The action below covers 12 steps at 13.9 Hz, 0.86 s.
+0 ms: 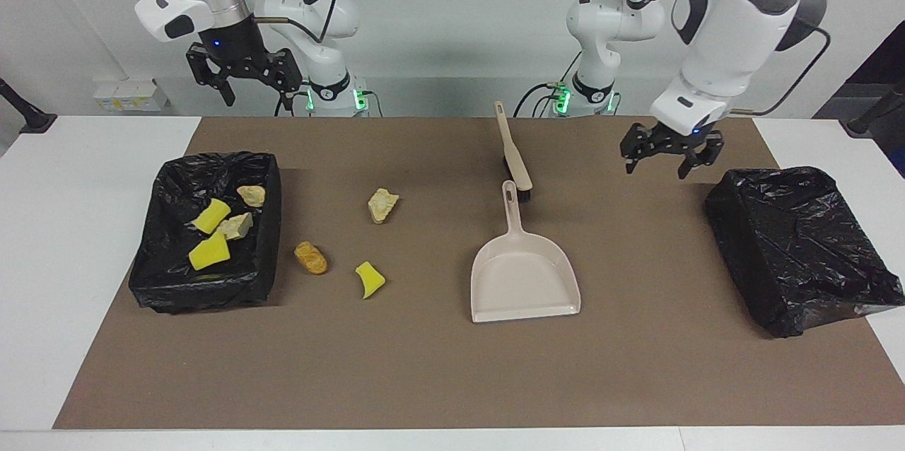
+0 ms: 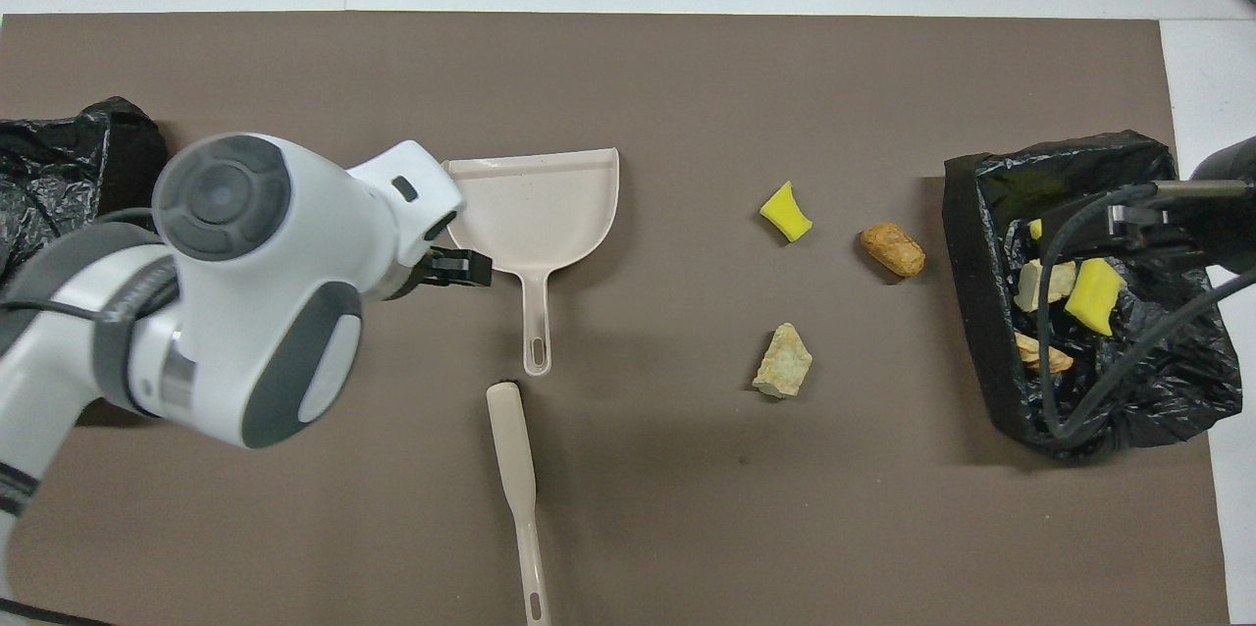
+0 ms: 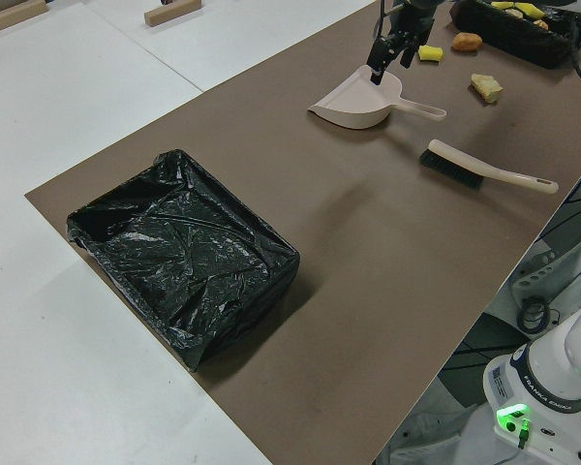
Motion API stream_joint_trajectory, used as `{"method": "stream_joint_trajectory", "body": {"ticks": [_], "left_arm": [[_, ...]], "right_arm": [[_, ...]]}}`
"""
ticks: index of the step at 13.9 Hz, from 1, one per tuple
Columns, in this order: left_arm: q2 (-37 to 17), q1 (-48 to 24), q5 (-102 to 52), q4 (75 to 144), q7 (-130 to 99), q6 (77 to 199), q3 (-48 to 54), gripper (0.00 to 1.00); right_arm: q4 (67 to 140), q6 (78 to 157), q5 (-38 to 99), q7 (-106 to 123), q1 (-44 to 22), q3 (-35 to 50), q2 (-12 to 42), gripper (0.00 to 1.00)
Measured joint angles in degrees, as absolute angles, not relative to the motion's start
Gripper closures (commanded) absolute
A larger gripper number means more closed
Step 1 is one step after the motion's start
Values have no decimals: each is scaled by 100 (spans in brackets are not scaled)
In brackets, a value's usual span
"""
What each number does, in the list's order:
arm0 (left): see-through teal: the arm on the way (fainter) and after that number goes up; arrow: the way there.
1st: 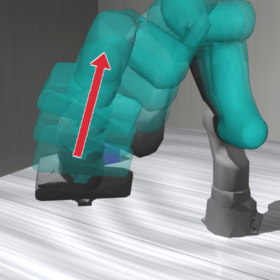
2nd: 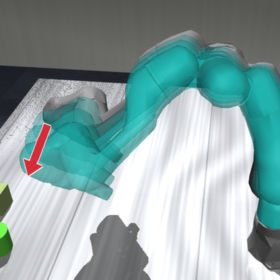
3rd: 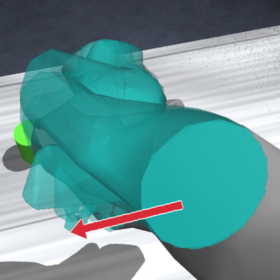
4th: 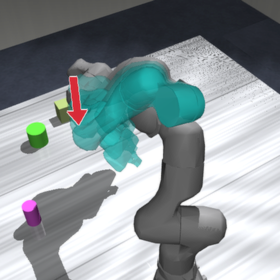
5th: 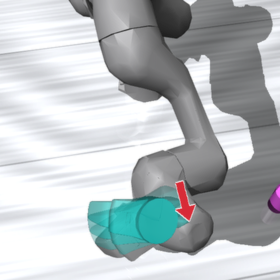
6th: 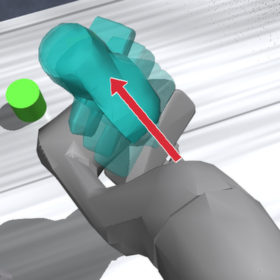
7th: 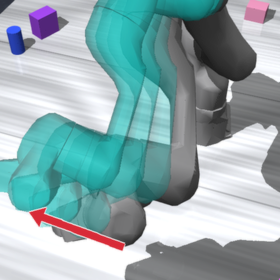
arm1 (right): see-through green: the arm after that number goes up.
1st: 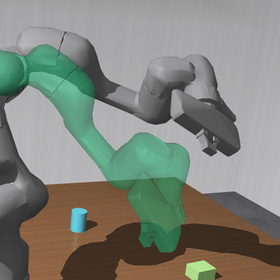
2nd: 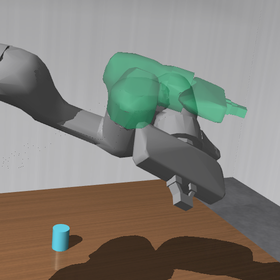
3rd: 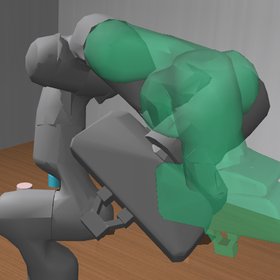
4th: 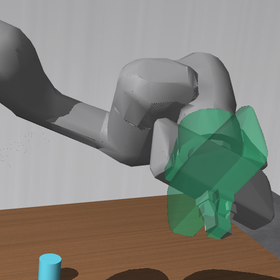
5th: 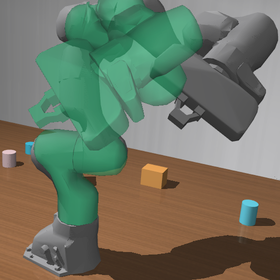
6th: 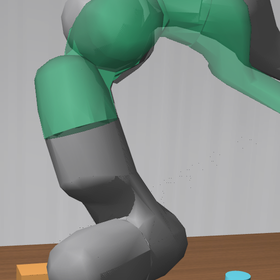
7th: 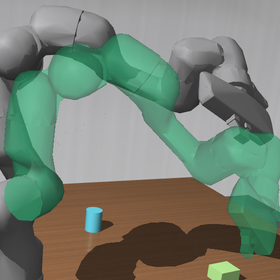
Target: Sweep and dump trash in bin
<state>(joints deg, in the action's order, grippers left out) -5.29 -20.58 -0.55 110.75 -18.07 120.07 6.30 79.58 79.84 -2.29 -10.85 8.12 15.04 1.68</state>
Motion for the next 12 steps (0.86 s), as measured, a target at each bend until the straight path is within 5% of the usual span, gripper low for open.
{"method": "stream_joint_trajectory", "body": {"ticks": [4, 6, 8, 10, 12], "left_arm": [[-993, -2618, -55, 11456, -2484, 12932, 631, 0], [-1150, -2710, -55, 11456, -2716, 13100, 627, 9], [-1211, -2795, -55, 11456, -2848, 13114, 621, 32], [-1217, -2822, -55, 11455, -2905, 13114, 617, 44], [-1218, -2822, -55, 11461, -2956, 13101, 614, 70]], "right_arm": [[7960, 7984, -224, -1085, 812, 1504, 168, 0], [7960, 7987, -223, -1085, 812, 1504, 168, 0], [7960, 7995, -220, -1085, 797, 1506, 168, 0], [7960, 7998, -215, -1085, 764, 1519, 168, 0], [7972, 7997, -203, -1085, 733, 1537, 166, 0]]}}
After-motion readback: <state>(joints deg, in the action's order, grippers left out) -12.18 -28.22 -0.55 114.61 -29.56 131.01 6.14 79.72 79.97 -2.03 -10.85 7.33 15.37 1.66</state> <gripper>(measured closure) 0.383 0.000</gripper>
